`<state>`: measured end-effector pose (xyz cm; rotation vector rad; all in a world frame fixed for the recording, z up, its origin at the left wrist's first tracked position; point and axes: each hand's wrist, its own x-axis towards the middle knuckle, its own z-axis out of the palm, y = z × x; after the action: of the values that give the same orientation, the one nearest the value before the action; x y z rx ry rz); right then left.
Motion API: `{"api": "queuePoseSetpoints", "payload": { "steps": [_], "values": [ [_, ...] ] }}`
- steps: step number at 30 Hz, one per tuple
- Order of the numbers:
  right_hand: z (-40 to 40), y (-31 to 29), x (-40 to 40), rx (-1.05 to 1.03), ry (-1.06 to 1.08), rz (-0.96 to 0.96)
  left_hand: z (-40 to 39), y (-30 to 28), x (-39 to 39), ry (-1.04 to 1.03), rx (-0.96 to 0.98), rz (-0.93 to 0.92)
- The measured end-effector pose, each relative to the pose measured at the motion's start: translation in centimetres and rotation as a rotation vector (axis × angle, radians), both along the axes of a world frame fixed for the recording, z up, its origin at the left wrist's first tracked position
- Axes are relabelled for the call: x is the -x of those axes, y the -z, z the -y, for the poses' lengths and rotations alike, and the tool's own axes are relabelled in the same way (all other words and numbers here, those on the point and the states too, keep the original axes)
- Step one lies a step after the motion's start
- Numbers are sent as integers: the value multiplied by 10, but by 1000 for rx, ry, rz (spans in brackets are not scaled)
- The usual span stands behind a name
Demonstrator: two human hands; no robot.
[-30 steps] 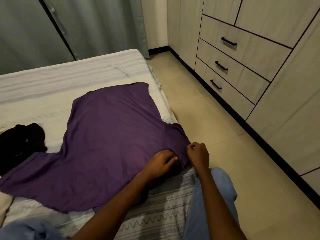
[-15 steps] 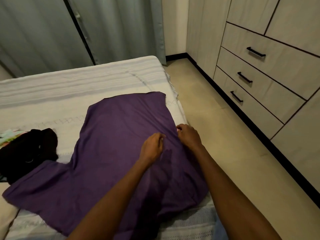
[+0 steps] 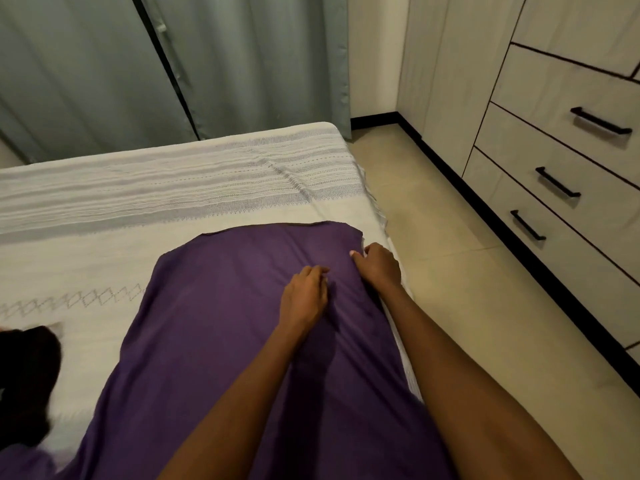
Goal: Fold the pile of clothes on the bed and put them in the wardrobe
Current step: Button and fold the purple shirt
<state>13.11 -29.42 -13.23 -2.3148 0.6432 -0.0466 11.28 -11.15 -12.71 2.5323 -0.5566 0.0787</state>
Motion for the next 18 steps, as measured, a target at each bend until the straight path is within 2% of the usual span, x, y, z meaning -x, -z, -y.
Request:
{"api": "queuePoseSetpoints", "payload": {
  "steps": [4,7,9,12,15,18],
  "values": [
    [10,-3,-48,-4,34,-32,9,13,-32,-41,17,54],
    [18,-5,-62,55,59,87,15,16,-49,-53,75,124],
    [24,2,-68,168,45,144,16,20,-55,-54,12,163],
    [33,14,-72,287,7,112,13,29,-53,-12,-147,85],
    [35,8,-72,265,12,96,5,36,-47,63,-167,-15],
    [36,0,-62,150,50,146,-4,35,-37,69,-174,7]
  ]
}}
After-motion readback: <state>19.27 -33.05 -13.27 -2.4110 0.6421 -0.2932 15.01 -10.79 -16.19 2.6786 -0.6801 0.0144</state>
